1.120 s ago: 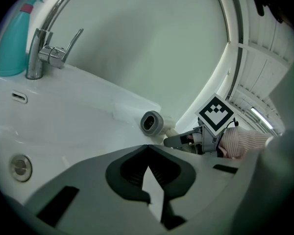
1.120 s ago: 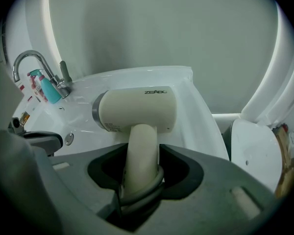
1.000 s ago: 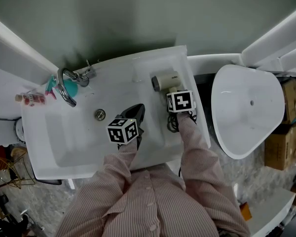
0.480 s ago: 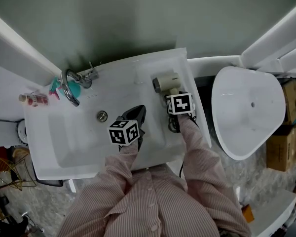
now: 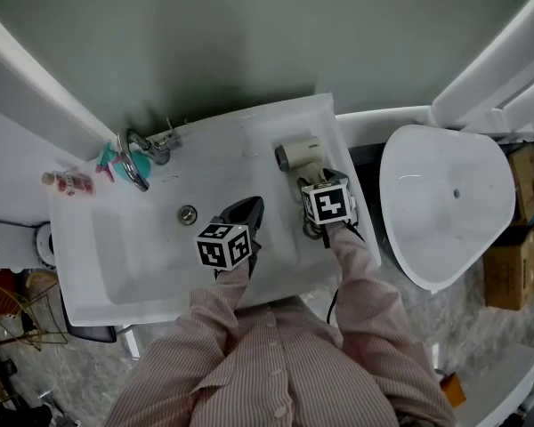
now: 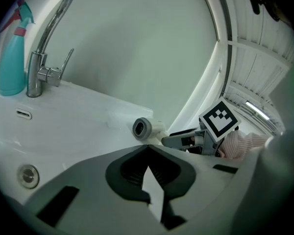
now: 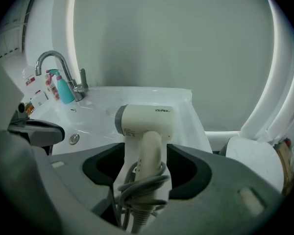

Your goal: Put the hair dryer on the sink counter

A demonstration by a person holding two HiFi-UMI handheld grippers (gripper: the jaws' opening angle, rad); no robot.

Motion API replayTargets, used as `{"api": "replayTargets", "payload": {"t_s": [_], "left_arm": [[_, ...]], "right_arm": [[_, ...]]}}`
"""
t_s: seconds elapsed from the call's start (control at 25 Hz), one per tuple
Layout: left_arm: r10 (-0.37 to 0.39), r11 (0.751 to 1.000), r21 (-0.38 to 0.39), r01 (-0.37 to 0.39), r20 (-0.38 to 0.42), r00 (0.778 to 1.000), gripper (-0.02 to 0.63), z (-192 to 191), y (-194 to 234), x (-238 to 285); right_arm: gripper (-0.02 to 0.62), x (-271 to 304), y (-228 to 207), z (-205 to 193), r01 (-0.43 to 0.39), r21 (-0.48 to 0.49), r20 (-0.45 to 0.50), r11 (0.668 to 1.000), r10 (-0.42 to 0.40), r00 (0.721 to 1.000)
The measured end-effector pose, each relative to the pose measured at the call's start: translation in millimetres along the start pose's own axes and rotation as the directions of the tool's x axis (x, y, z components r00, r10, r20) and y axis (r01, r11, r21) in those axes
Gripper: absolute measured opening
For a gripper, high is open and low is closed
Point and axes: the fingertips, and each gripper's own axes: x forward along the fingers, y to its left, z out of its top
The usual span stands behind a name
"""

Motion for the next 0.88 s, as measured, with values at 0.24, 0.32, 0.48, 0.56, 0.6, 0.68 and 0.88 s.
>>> {"api": "replayTargets", "payload": {"t_s": [0.24, 0.32, 0.48, 0.56, 0.6, 0.68, 0.88], "left_arm": [[-0.009, 0.999, 0.045, 0.008, 0.021, 1.000, -0.002, 2, -10, -16], [-0.009, 0.998, 0.067, 0.007, 0.032, 0.999, -0.002, 3, -14, -23], [-0.022, 0.995, 0.095, 0.015, 0.066, 0.998, -0.003, 7, -21, -38], [-0.028, 0.994, 0.111, 0.018, 0.088, 0.996, -0.002, 10, -26, -47], [-0.031, 0.992, 0.121, 0.019, 0.100, 0.994, -0.002, 12, -28, -52], [-0.039, 0.990, 0.141, 0.021, 0.128, 0.991, -0.002, 16, -34, -62], [-0.057, 0.982, 0.189, 0.019, 0.200, 0.978, -0.002, 27, -47, -85]], "right_arm": [[0.239, -24, 7, 4, 0.006, -0.031, 0.092, 1.000, -0.003, 0.996], [0.225, -34, 10, 5, 0.000, -0.040, 0.126, 0.999, 0.005, 0.992], [0.141, -54, 19, 8, -0.016, -0.036, 0.193, 0.999, 0.023, 0.981], [0.095, -65, 22, 9, -0.023, -0.029, 0.225, 0.999, 0.029, 0.974], [0.080, -71, 24, 8, -0.030, -0.021, 0.241, 0.999, 0.034, 0.970], [0.057, -82, 29, 7, -0.049, 0.002, 0.278, 0.999, 0.047, 0.959], [0.011, -111, 39, 6, -0.121, 0.060, 0.382, 0.991, 0.089, 0.920]]}}
